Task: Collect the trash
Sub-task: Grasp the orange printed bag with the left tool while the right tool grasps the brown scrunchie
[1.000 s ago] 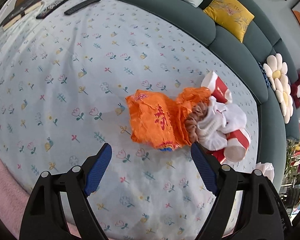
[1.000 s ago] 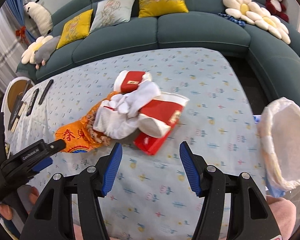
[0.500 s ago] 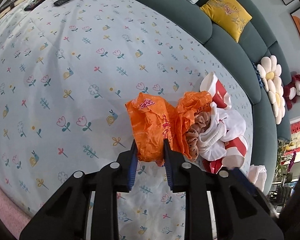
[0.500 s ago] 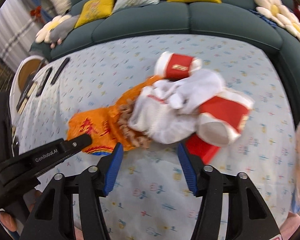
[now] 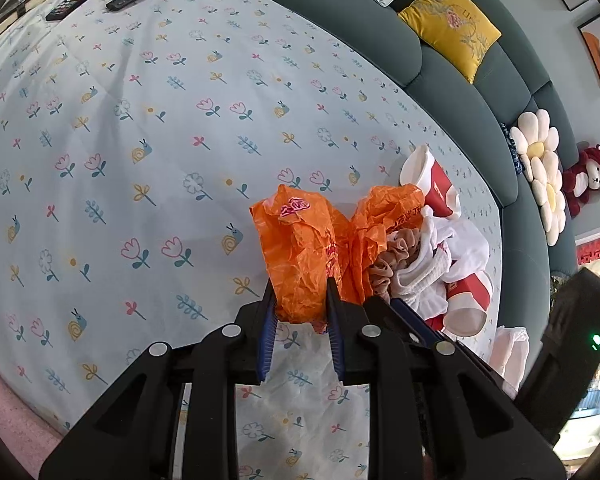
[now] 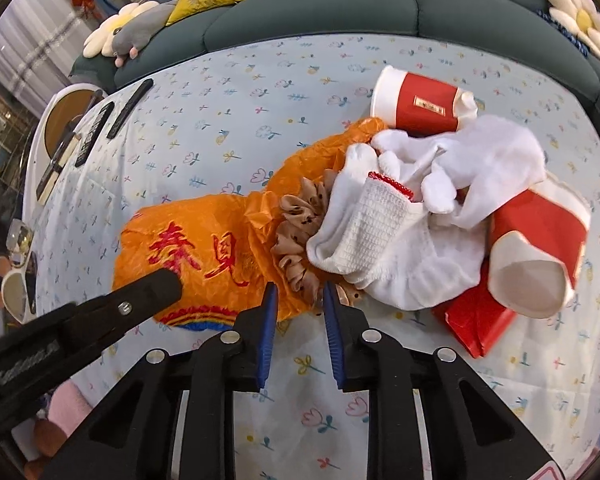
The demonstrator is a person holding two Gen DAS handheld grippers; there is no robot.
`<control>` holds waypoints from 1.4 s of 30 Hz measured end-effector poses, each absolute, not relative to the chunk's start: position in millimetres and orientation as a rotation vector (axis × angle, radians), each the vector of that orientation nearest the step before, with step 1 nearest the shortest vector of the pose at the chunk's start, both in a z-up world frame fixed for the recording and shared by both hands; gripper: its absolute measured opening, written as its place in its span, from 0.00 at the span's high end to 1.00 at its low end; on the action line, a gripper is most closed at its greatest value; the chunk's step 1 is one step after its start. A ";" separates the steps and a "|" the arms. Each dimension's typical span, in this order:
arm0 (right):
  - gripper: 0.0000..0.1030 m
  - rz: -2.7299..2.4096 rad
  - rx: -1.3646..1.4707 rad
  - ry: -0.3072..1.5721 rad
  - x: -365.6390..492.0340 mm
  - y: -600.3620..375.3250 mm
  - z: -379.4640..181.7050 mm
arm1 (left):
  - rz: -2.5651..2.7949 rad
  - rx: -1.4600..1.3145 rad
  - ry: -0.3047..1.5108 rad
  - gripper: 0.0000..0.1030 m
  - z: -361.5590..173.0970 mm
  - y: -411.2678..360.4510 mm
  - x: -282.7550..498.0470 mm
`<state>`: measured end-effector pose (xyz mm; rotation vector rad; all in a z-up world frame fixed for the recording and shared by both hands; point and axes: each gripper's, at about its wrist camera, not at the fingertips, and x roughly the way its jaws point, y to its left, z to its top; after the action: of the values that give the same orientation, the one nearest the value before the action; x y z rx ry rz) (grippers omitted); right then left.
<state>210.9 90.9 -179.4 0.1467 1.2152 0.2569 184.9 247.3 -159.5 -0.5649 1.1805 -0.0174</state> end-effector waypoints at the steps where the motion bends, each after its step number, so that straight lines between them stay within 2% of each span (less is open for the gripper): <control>1: 0.82 0.258 0.158 1.222 211.5 89.7 -181.9 | -0.016 -0.564 1.181 0.79 -159.6 247.4 185.2; 4: 0.88 0.266 0.186 1.240 212.5 86.4 -187.2 | -0.015 -0.559 1.180 0.79 -158.5 247.6 184.3; 6: 0.98 0.281 0.201 1.245 211.1 85.3 -187.6 | -0.015 -0.555 1.176 0.79 -156.6 247.8 182.9; 7: 0.98 0.283 0.199 1.244 210.0 85.0 -186.8 | -0.014 -0.552 1.173 0.79 -155.6 247.3 182.7; 17: 0.98 0.325 0.281 1.165 191.4 68.5 -145.9 | -0.020 -0.528 1.116 0.87 -124.6 240.4 171.6; 29: 0.98 0.347 0.349 0.974 164.9 35.8 -55.3 | -0.083 -0.467 1.003 0.88 -57.1 213.2 150.6; 42: 0.98 0.227 0.429 0.794 117.5 -69.4 6.6 | -0.271 -0.323 0.886 0.88 22.2 108.5 131.1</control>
<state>117.5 -69.4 6.6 0.4291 0.7944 0.2269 131.1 108.5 22.2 -0.3228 0.8862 -0.2713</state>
